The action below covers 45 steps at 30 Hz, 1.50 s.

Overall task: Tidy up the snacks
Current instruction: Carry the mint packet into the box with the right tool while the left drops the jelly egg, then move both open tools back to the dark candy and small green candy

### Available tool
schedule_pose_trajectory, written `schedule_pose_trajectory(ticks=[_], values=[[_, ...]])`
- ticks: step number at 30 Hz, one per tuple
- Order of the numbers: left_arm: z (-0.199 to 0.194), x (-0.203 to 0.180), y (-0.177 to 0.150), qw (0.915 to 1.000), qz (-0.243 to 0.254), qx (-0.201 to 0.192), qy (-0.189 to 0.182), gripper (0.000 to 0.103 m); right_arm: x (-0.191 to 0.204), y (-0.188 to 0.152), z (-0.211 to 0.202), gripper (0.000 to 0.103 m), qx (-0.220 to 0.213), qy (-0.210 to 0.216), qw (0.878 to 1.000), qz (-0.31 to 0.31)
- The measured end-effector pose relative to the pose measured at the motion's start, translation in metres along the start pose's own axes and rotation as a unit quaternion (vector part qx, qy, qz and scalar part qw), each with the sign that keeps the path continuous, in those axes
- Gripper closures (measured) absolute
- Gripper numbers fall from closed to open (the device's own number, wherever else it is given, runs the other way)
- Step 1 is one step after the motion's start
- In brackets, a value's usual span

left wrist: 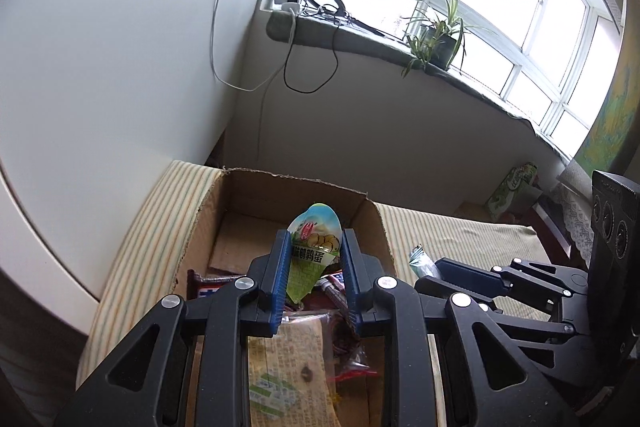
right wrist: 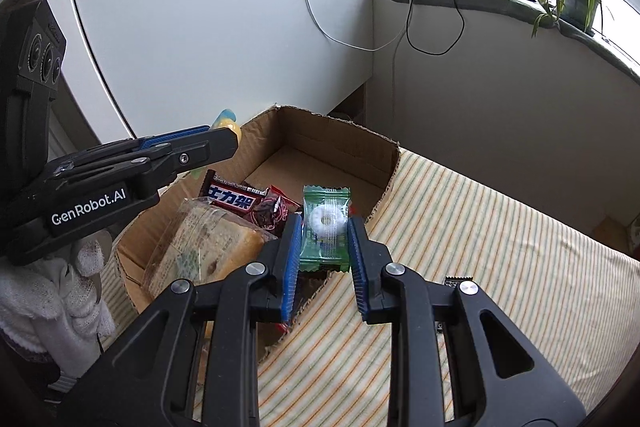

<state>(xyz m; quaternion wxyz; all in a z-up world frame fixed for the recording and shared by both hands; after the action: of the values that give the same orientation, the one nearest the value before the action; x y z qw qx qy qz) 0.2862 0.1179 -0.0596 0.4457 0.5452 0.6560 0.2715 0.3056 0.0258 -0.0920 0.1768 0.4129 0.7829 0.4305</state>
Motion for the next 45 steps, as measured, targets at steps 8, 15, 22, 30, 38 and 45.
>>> schedule_pose_trajectory(ticks=[8, 15, 22, 30, 38, 45], values=[[0.015, 0.007, 0.000, 0.9999, 0.010, 0.005, 0.013, 0.080, 0.007, 0.003, 0.030, 0.079, 0.013, 0.012, 1.000, 0.001], [0.021, 0.010, 0.002, 0.9996, 0.016, 0.008, 0.022, 0.080, 0.010, -0.001, 0.041, 0.078, 0.020, 0.026, 0.999, 0.004], [0.021, 0.009, 0.003, 0.9993, 0.019, 0.008, 0.032, 0.079, 0.013, 0.002, 0.034, 0.056, 0.006, 0.026, 1.000, -0.006], [0.018, 0.011, 0.008, 0.9990, 0.017, -0.001, 0.042, 0.054, 0.010, 0.001, 0.021, 0.040, -0.003, 0.020, 1.000, -0.010], [0.010, 0.006, 0.010, 0.9992, 0.014, -0.006, 0.038, 0.054, -0.011, -0.003, 0.002, 0.039, -0.004, 0.012, 1.000, -0.005], [-0.003, -0.012, 0.012, 0.9996, 0.015, -0.017, 0.019, 0.054, -0.063, -0.012, -0.018, 0.039, -0.005, -0.012, 1.000, 0.026]])
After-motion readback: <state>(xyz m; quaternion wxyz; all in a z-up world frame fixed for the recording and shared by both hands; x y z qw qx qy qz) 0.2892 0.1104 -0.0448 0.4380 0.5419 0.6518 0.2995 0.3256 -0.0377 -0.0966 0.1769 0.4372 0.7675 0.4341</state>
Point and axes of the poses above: each gripper's, at about its wrist camera, not at the fingertips, and z roughly the way its jaws point, x to its left, y to its top, the point moved 9 cm from there along z, roughly the way its jaws point, and after that the axes turned 10 degrees about -x, right-handed, at the moved point
